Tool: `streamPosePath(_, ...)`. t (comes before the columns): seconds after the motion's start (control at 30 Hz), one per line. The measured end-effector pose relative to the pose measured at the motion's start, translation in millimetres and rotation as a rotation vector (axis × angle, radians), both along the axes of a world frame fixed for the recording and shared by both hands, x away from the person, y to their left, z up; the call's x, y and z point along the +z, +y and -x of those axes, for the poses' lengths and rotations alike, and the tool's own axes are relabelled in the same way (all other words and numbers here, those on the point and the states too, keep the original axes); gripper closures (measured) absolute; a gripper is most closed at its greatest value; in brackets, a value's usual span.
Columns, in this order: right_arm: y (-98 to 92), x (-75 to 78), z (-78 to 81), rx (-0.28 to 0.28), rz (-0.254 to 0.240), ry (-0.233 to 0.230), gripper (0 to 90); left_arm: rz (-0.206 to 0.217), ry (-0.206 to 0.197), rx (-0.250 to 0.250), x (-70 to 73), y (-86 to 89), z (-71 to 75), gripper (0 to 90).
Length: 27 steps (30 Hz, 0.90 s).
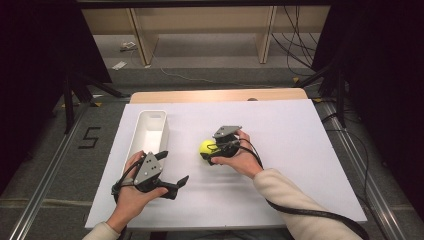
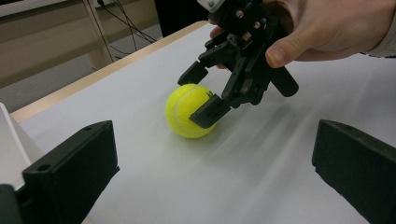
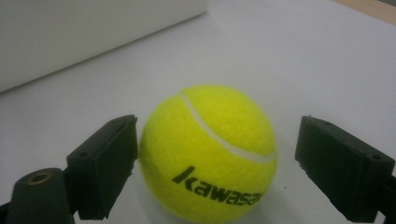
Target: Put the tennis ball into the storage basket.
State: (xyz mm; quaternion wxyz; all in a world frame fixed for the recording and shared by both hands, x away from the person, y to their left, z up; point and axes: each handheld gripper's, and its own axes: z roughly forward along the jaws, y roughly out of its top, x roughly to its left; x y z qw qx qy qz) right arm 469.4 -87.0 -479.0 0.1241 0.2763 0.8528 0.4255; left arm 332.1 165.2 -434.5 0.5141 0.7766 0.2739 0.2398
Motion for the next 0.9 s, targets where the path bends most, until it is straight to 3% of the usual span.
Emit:
streamPosePath(0.47, 10.0, -7.4, -1.9, 0.006, 0.018, 0.017, 14.0, -0.002, 0.000, -0.002, -0.2, 0.4, -0.1, 0.0)
streamPosePath(0.9, 9.1, -7.8, -2.0, 0.001, 0.011, 0.015, 24.3, -0.002, 0.000, -0.002, -0.2, 0.1, 0.1, 0.0)
